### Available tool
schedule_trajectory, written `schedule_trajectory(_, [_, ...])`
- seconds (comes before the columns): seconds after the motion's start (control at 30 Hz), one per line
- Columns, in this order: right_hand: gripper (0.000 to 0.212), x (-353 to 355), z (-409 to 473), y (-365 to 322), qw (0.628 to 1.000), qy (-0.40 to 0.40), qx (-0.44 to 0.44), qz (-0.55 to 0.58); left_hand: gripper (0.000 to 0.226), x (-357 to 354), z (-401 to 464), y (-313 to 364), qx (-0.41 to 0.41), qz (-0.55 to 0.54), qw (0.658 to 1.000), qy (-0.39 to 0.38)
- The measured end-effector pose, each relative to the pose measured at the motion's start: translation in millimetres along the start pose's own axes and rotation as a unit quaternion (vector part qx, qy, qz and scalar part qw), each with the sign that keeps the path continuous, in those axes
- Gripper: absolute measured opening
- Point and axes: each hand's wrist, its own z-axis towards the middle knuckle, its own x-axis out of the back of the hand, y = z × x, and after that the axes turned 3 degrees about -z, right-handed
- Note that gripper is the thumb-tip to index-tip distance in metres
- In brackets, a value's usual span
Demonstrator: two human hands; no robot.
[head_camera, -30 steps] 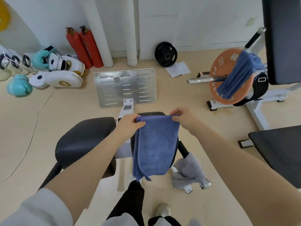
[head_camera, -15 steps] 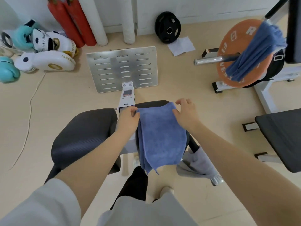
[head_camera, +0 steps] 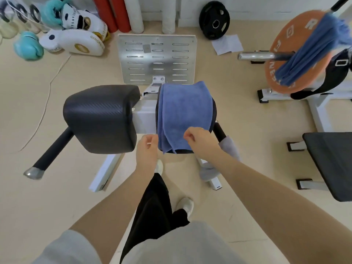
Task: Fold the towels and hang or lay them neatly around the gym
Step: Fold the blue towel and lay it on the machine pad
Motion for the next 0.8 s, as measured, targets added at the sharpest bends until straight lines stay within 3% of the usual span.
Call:
schedule_trajectory(0.1, [0.024,-12,-13,16,1.0,-0.007,0.0,0.0,0.023,-8,0,-2,0.04,-0.045,0.998,-0.028])
schedule_trajectory(0.2, [0.026,-13,-16,34,1.0,0.013,-0.021,0.009,0.029,-19,5,-5,0.014,-0.018,0.999,-0.044])
schedule_trajectory(0.33, [0.024,-8,-13,44,0.992,0.063,-0.102,0.045,0.031,-31,4,-5,-0.051,0.026,0.998,-0.034])
schedule_trajectory(0.47, [0.024,-4,-7,45,0.96,0.125,-0.2,0.151,0.025,-29,13,0,-0.017,-0.024,0.999,-0.015])
schedule_trajectory(0.6, [0.018,-11,0,55,0.938,0.135,-0.241,0.211,0.016,-14,6,-12,-0.001,-0.118,0.976,-0.181])
schedule_trajectory(0.63, [0.018,-14,1,56,0.932,0.133,-0.249,0.225,0.015,-11,5,-17,0.005,-0.112,0.975,-0.193])
schedule_trajectory(0.8, [0.023,-27,2,59,0.92,0.107,-0.255,0.277,0.009,-11,21,-45,0.05,-0.001,0.998,-0.049])
